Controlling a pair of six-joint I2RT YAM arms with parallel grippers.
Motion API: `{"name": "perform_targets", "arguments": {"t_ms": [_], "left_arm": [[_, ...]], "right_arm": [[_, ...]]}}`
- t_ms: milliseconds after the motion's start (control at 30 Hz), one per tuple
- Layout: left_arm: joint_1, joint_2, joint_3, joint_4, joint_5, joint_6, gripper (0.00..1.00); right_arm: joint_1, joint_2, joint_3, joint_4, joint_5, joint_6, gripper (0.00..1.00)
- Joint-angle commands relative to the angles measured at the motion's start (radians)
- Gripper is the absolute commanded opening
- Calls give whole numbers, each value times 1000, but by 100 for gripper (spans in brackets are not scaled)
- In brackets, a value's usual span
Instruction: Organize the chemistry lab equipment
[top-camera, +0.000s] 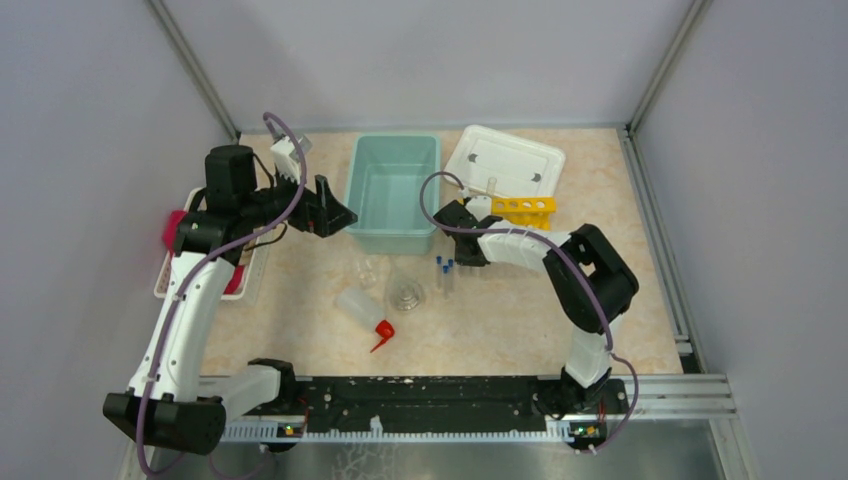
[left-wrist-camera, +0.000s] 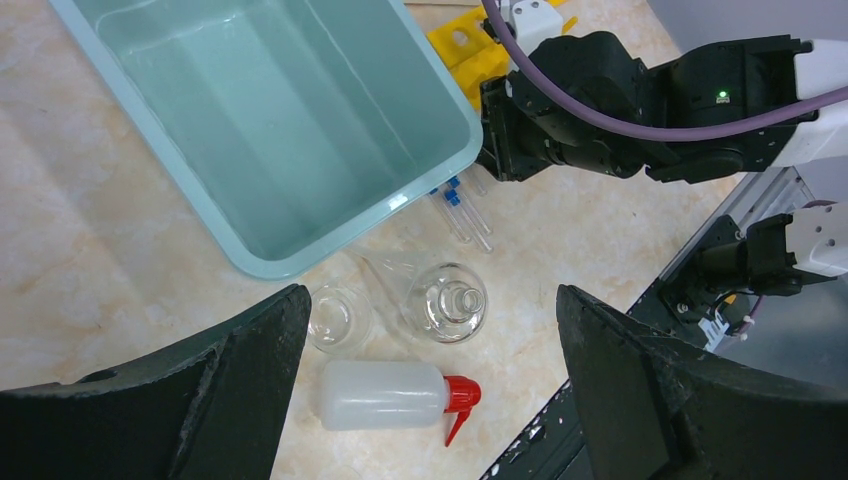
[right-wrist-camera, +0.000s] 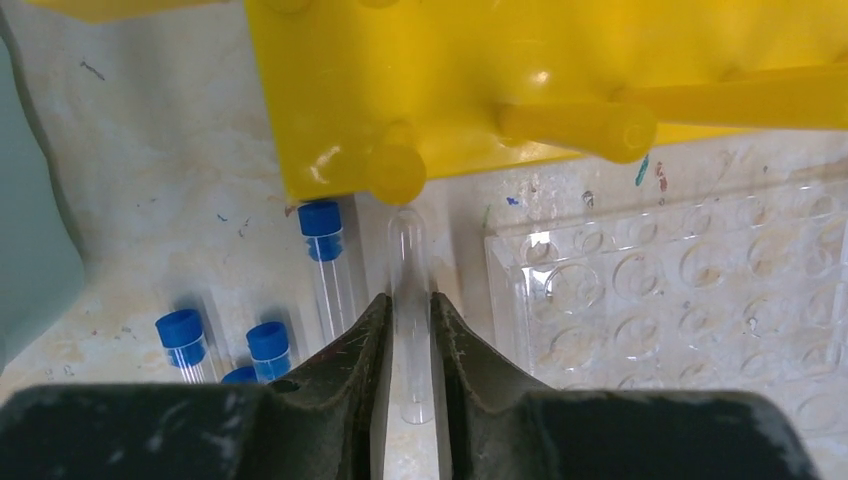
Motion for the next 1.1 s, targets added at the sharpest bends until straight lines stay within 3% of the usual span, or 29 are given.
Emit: {"name": "perform_targets", "arguments": {"t_ms": [0,133,533,767,1067], "left_arm": [[5,-12,12,18,26,44,99],[5,-23,14,14,13,50,99],[5,-65,-6,20,97,51,99],[5,-81,-45,26,230,63,99],[4,-107,-101,50,373,72,99]], "right_arm": [[-1,-9,11,20,5,14,15],[9,-65,-26,20,-2,30,1],[214,-439,-17,-70,60,84,0],[357,-586,25,161,93,-17,0],[453,-481,186,401,83,-71,0]]}}
